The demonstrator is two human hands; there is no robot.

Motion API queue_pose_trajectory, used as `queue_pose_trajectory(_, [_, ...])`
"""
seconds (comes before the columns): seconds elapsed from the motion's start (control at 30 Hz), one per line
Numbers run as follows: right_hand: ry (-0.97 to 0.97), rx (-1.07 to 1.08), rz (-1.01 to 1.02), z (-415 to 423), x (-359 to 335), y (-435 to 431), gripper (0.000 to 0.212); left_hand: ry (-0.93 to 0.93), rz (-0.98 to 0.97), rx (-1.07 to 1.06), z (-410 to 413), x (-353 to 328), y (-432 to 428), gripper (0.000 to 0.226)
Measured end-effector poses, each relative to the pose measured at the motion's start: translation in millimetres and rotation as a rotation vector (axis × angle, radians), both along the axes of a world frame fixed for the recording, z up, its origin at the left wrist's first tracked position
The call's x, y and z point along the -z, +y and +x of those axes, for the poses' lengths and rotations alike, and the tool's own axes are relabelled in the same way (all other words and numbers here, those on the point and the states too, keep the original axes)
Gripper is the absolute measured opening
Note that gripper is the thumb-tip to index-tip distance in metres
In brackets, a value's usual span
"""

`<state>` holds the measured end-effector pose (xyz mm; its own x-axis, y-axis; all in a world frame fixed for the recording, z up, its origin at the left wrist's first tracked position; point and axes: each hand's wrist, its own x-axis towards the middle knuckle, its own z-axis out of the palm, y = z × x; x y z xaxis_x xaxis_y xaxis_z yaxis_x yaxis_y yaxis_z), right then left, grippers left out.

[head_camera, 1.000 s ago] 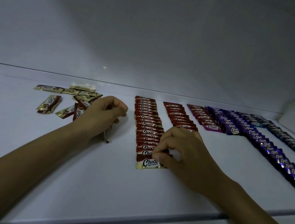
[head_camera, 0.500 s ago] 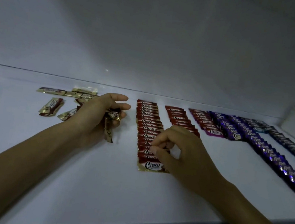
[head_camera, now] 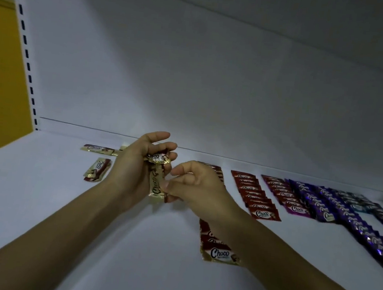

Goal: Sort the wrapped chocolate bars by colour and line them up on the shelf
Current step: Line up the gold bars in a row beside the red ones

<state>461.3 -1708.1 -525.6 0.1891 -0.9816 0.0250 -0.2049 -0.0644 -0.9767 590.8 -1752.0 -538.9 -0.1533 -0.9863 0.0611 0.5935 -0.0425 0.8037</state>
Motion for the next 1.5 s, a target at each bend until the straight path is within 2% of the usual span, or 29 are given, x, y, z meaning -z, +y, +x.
queue_pose_trajectory(0.07, [0.069, -0.025, -0.005, -8, 1, 6, 0.026, -0.029, -0.014, -0.035, -3, 2, -1, 0.028])
queue_pose_trajectory(0.13, [0.128, -0.019, -0.047, -17, -1, 13, 0.021, -0.114, -0.049, -0.081, -5, 4, -1, 0.025])
queue_pose_trajectory(0.3, [0.034, 0.117, -0.174, -44, -8, 24, 0.007, -0.533, -0.303, -0.125, -10, 9, 5, 0.033])
queue_pose_trajectory(0.37, [-0.02, 0.161, -0.204, -57, -9, 26, 0.002, -0.573, -0.366, -0.058, -16, 11, 9, 0.036])
queue_pose_trajectory(0.57, [-0.269, 0.064, -0.082, -77, -11, 36, 0.015, -0.618, -0.432, 0.091, -20, 19, 15, 0.047])
queue_pose_trajectory(0.6, [-0.224, 0.066, -0.085, -80, -11, 39, 0.012, -0.63, -0.426, 0.089, -20, 20, 14, 0.048])
queue_pose_trajectory(0.67, [-0.018, 0.08, -0.109, -87, -7, 45, 0.005, -0.676, -0.415, 0.064, -18, 21, 12, 0.047])
queue_pose_trajectory(0.7, [0.084, 0.075, -0.109, -91, -5, 49, 0.01, -0.733, -0.44, 0.03, -16, 22, 11, 0.046])
queue_pose_trajectory(0.83, [0.398, -0.024, -0.179, -99, 5, 70, 0.017, -1.296, -0.791, -0.164, -10, 32, 8, 0.026])
queue_pose_trajectory(0.87, [0.465, -0.036, -0.208, -100, 9, 74, 0.018, -1.374, -0.842, -0.183, -11, 35, 9, 0.015])
queue_pose_trajectory(0.9, [0.518, -0.043, -0.233, -102, 13, 78, 0.016, -1.401, -0.873, -0.185, -12, 37, 9, 0.008])
queue_pose_trajectory(1.07, [0.694, -0.018, -0.317, -102, 27, 80, 0.01, -1.384, -0.917, -0.08, -14, 37, 10, 0.016])
queue_pose_trajectory(1.13, [0.718, 0.022, -0.37, -100, 28, 77, 0.005, -1.407, -0.93, -0.068, -13, 38, 9, 0.017])
queue_pose_trajectory(1.27, [0.756, 0.042, -0.427, -98, 31, 73, 0.01, -1.432, -0.929, -0.045, -13, 37, 9, 0.02])
queue_pose_trajectory(1.4, [0.774, 0.044, -0.416, -96, 35, 72, 0.012, -1.363, -0.932, -0.033, -12, 37, 7, 0.022])
queue_pose_trajectory(1.5, [0.769, 0.049, -0.422, -94, 37, 70, 0.01, -1.3, -0.917, -0.049, -12, 38, 4, 0.035])
